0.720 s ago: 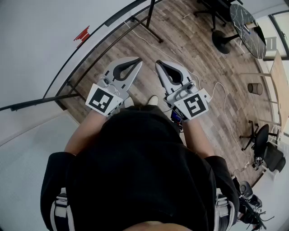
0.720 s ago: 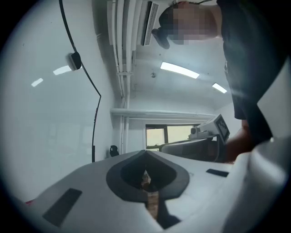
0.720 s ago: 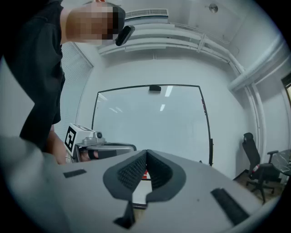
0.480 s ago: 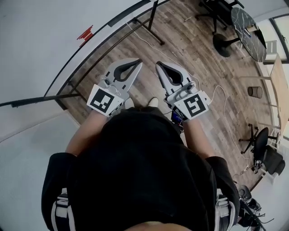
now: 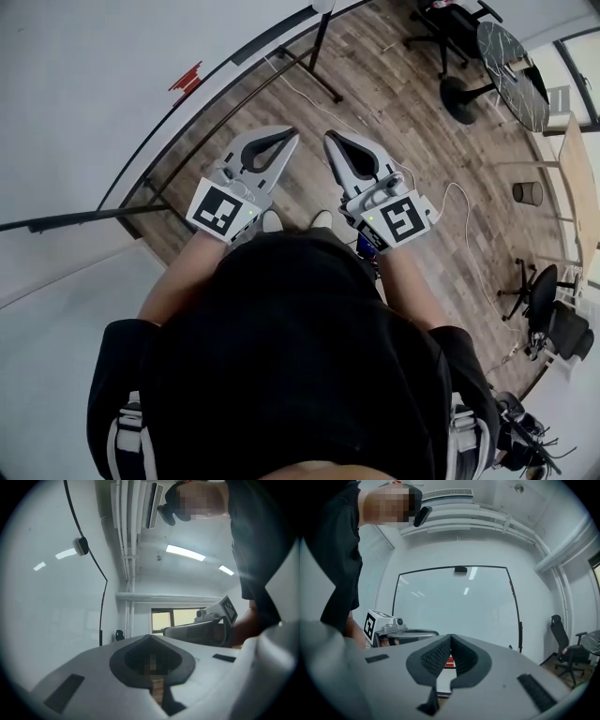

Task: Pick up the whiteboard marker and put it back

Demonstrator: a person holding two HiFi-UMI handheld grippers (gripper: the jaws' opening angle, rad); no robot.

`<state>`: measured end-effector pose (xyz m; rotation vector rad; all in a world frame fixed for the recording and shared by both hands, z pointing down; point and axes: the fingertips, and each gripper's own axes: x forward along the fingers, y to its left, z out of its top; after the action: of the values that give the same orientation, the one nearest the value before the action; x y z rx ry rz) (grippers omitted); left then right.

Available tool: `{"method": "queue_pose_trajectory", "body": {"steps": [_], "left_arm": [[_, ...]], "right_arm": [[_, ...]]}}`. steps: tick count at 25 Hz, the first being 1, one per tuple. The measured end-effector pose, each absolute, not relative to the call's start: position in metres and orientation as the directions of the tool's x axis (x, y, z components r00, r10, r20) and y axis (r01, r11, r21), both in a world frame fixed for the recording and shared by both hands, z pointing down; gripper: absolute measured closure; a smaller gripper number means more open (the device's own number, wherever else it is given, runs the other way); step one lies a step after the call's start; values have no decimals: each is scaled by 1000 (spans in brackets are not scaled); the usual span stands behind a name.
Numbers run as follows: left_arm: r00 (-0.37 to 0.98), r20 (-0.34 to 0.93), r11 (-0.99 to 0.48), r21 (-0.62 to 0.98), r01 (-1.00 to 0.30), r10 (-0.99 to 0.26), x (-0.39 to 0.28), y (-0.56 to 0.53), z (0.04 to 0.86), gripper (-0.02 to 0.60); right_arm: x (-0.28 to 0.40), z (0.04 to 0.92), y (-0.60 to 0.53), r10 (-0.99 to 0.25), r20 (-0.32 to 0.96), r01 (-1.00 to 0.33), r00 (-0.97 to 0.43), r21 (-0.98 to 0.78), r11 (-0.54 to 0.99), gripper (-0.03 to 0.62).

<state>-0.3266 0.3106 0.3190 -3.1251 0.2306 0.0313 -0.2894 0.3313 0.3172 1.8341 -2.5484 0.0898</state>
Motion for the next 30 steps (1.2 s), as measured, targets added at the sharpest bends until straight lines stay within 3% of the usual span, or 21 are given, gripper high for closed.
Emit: {"method": "queue_pose_trajectory", "body": {"steps": [13, 30], "left_arm": [[994, -9, -994, 11, -108, -109, -328, 260, 338, 578], [981, -17, -982, 0, -191, -191, -187, 185, 324, 578]], "right_arm": [[-287, 340, 282, -963, 62, -964, -264, -59, 260, 594], [-145, 333, 198, -936, 51, -937, -348, -33, 347, 594]]}}
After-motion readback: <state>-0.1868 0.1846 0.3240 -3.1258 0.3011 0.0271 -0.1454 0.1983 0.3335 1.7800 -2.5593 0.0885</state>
